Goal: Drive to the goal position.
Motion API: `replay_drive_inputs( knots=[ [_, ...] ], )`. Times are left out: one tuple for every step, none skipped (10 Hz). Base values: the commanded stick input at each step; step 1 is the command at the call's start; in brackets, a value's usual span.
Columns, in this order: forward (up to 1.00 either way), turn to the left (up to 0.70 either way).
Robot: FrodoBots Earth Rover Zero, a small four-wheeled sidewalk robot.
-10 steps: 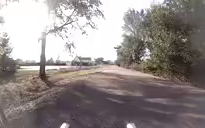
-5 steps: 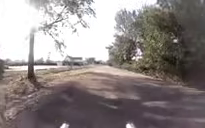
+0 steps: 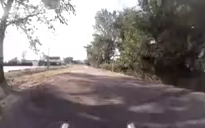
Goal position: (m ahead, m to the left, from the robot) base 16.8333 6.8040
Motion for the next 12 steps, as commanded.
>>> replay_drive_inputs(
  knots=[
    [0.70, 0.00],
    [0.70, 0.00],
    [0.70, 0.16],
    [0.70, 0.35],
    [0.70, 0.24],
    [0.70, 0.05],
    [0.70, 0.00],
    [0.70, 0.00],
    [0.70, 0.00],
    [0.70, 0.00],
    [0.70, 0.00],
    [0.70, 0.00]
  ],
)
